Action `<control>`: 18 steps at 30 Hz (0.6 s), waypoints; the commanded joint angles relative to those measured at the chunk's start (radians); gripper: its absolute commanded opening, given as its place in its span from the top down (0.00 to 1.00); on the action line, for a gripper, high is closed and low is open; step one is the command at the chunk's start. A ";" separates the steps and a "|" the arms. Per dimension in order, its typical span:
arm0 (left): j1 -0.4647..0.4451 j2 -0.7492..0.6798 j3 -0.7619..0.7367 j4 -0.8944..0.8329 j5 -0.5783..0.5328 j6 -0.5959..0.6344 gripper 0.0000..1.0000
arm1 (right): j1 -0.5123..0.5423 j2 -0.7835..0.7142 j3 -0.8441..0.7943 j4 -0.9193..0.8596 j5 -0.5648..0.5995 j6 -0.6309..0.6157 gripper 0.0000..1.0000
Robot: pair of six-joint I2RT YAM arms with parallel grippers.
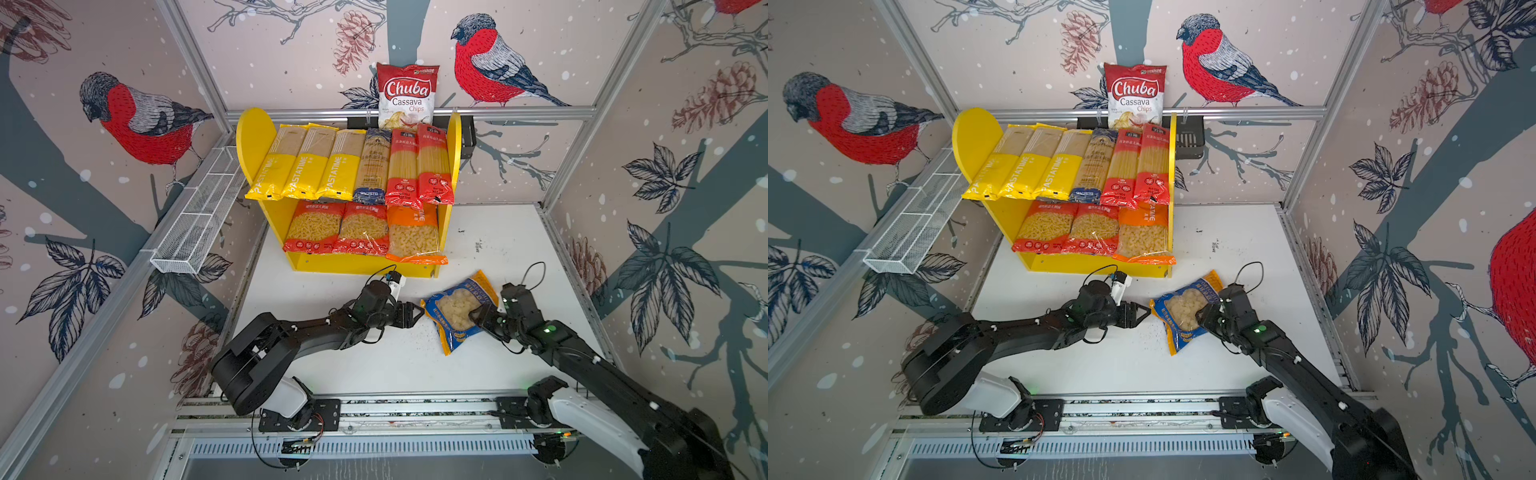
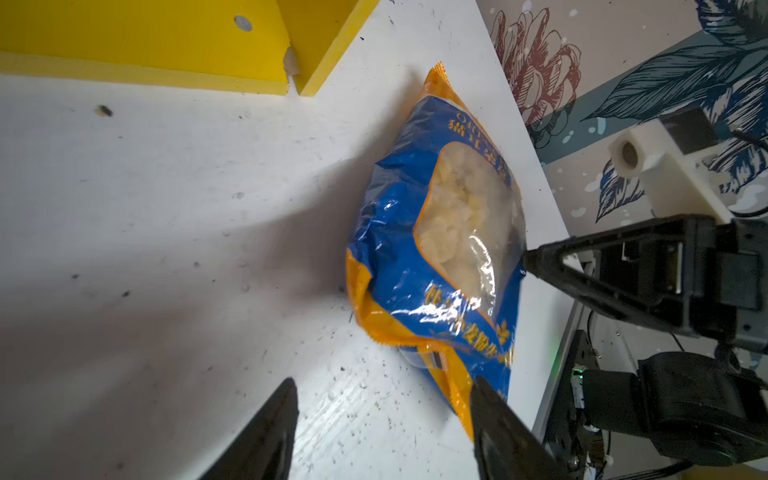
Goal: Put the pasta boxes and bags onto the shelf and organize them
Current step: 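Drag the orecchiette bag toward the left gripper while the left lowers to it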
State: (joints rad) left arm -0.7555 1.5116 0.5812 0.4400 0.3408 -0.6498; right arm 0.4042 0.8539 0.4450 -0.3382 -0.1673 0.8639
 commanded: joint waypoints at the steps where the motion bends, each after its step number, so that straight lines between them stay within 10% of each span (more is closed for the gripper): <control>1: -0.001 0.053 0.021 0.090 0.049 -0.021 0.38 | -0.111 -0.066 0.002 -0.016 0.013 -0.034 0.46; 12: -0.017 0.156 0.078 0.126 0.049 -0.031 0.57 | -0.251 0.058 -0.033 0.160 -0.080 -0.048 0.47; 18: -0.017 0.183 0.072 0.160 0.069 -0.057 0.86 | -0.248 0.143 -0.065 0.243 -0.070 -0.048 0.49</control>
State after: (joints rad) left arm -0.7715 1.6951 0.6544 0.5339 0.3855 -0.6998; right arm 0.1547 0.9752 0.3889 -0.1692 -0.2356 0.8330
